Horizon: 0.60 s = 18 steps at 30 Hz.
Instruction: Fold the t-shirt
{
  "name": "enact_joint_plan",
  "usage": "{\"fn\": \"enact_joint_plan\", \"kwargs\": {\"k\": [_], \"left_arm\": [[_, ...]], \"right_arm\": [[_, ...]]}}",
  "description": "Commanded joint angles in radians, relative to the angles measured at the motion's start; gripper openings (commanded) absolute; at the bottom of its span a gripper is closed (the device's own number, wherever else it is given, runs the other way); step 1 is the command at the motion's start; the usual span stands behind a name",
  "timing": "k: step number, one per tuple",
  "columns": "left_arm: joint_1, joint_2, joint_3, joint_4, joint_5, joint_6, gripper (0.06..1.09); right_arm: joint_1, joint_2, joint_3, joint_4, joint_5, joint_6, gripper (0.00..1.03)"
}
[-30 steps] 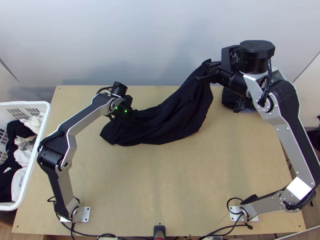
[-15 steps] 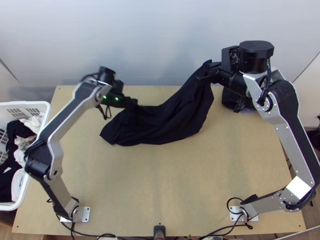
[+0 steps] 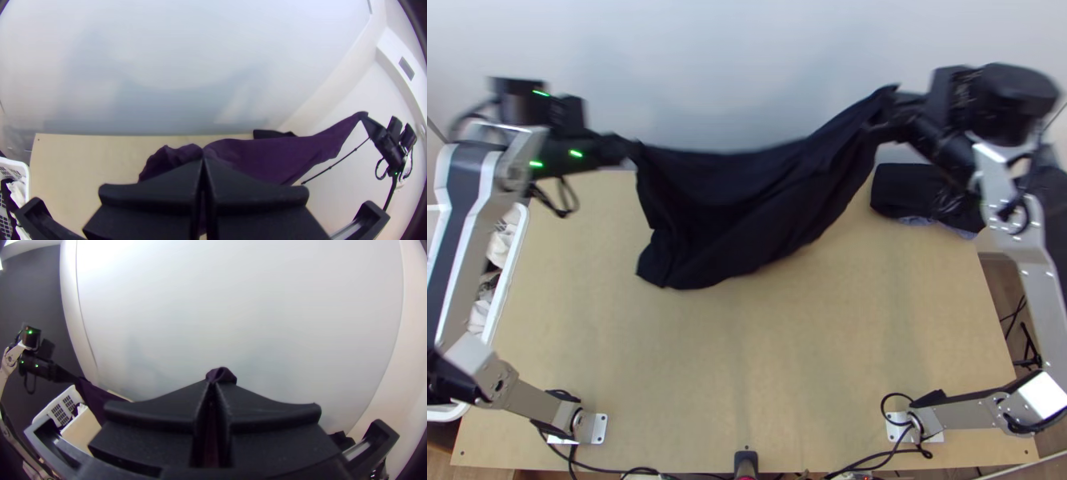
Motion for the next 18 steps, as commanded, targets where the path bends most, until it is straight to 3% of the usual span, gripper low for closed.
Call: {"fn": "enact_joint_plan", "kwargs": {"k": [1, 7, 18], "left_arm": [[0.134, -0.097, 0.170, -0.003, 0.004, -0.062, 0.10], [0.257, -0.203, 0.175, 0.083, -0.002, -0.123, 0.10], [0.242, -0.405, 0.155, 0.130, -0.002, -0.174, 0.10]], "right_arm": [[-0.055, -0.026, 0.125, 0.043, 0.035, 0.007, 0.03], [-0.089, -0.077, 0.165, 0.112, 0.068, 0.007, 0.03], [-0.132, -0.243, 0.140, 0.130, 0.068, 0.060, 0.03]]}}
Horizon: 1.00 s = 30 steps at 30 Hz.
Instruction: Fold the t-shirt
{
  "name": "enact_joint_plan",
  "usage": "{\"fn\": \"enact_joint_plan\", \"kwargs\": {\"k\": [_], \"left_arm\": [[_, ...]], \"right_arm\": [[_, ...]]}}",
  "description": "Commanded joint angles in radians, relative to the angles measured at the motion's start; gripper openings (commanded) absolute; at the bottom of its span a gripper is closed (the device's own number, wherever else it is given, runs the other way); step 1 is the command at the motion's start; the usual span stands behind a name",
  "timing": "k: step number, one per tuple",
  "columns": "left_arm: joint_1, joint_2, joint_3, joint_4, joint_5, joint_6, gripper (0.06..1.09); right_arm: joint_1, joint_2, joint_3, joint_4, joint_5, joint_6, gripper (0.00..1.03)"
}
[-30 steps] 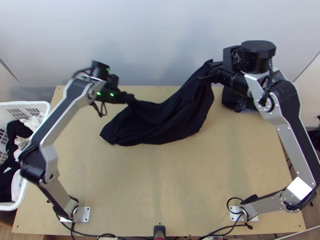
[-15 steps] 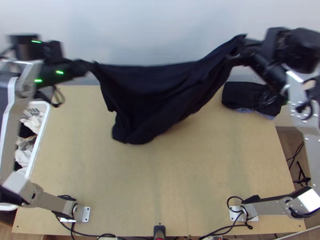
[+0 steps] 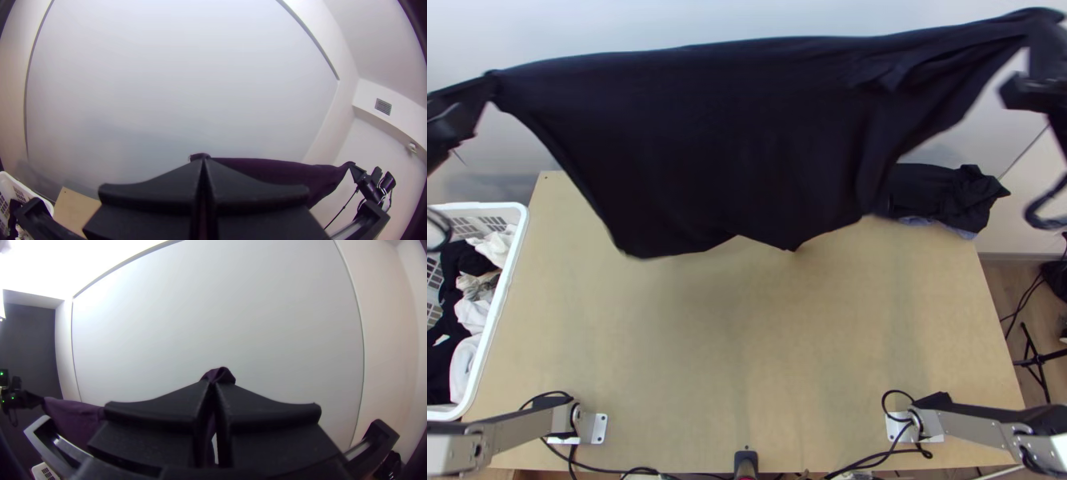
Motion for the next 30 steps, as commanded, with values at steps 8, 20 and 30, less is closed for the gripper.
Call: {"fn": "enact_joint_plan", "kwargs": {"k": [8, 20, 30], "left_arm": [[0.003, -0.282, -0.058, -0.020, 0.076, -0.025, 0.10], [0.026, -0.549, -0.241, -0.090, 0.090, -0.013, 0.10], [0.057, -0.613, -0.383, -0.092, 0.090, 0.027, 0.10]], "right_arm": [[-0.069, -0.249, -0.024, -0.153, -0.106, 0.101, 0.03], [-0.082, -0.427, -0.004, -0.425, -0.189, 0.164, 0.03], [-0.090, -0.433, -0.060, -0.530, -0.232, 0.206, 0.03]]}}
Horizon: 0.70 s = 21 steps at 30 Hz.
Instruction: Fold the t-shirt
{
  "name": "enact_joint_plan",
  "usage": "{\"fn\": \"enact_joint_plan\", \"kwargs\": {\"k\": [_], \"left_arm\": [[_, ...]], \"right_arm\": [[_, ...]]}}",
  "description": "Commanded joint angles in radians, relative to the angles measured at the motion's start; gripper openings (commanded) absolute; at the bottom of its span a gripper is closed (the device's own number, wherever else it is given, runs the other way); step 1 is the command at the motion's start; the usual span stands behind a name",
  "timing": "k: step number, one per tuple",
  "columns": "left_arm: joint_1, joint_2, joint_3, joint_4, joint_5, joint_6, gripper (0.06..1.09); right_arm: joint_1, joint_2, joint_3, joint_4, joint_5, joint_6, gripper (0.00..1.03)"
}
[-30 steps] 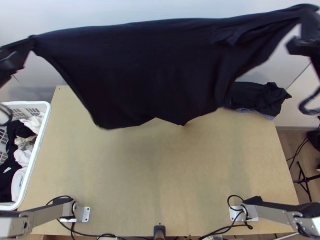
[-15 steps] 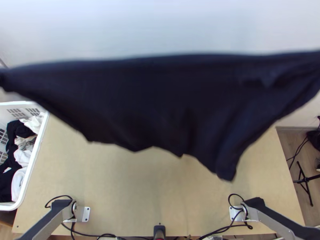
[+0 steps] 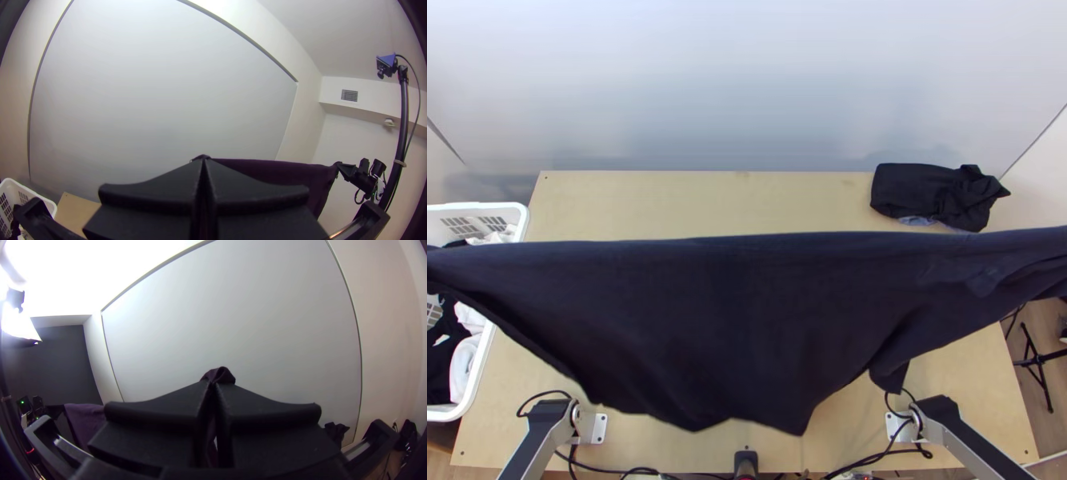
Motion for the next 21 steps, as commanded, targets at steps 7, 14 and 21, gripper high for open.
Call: {"fn": "enact_joint_plan", "kwargs": {"k": [7, 14, 21], "left_arm": [[0.091, -0.054, -0.463, 0.215, -0.012, 0.121, 0.10], [0.112, 0.015, -0.728, 0.495, -0.049, 0.142, 0.10], [0.095, 0.117, -0.915, 0.697, -0.098, 0.200, 0.10]], "right_arm": [[0.001, -0.011, -0.453, 0.128, -0.017, -0.086, 0.03], [0.023, 0.050, -0.769, 0.418, -0.017, -0.129, 0.03], [0.063, 0.157, -1.076, 0.720, -0.008, -0.149, 0.03]]}}
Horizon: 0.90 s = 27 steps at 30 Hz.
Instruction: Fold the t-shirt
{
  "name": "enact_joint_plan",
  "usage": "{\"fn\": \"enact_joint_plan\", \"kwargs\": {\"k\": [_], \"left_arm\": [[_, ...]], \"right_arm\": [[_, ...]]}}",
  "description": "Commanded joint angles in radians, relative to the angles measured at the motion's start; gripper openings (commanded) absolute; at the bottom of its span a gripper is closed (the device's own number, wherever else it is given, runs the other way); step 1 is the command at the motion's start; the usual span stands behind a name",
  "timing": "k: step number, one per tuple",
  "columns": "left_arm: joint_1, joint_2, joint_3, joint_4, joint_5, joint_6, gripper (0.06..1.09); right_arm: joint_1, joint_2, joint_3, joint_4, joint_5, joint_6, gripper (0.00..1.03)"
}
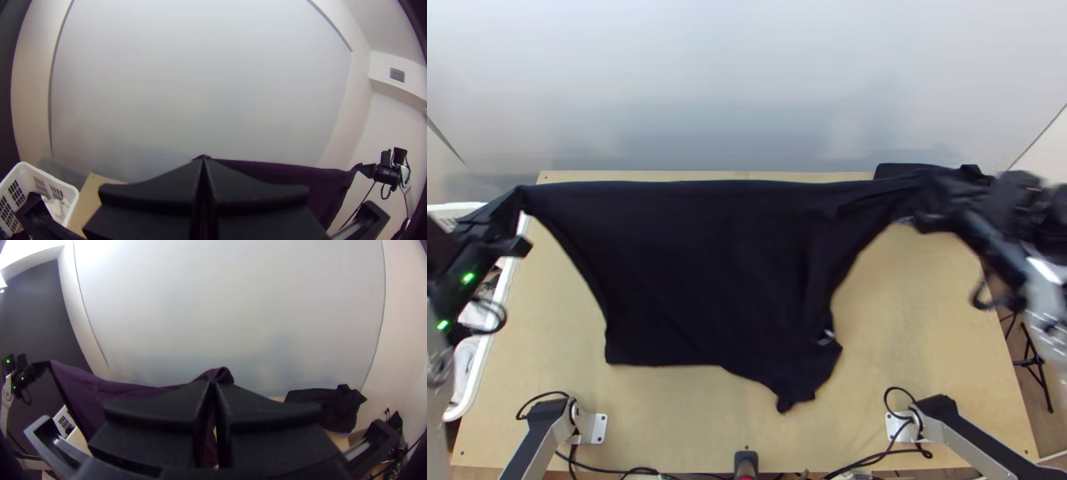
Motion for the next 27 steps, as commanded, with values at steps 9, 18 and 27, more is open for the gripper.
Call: {"fn": "enact_joint_plan", "kwargs": {"k": [9, 18, 27], "left_arm": [[-0.070, 0.352, -0.347, 0.542, -0.151, 0.110, 0.10], [-0.121, 0.738, -0.227, 0.744, -0.289, 0.151, 0.10], [-0.143, 1.033, 0.092, 0.743, -0.364, 0.156, 0.09]], "right_arm": [[0.024, 0.356, -0.426, 0.600, 0.048, -0.046, 0.03], [-0.028, 0.684, -0.298, 0.804, 0.098, -0.091, 0.03], [-0.056, 1.005, 0.071, 0.799, 0.141, -0.118, 0.03]]}}
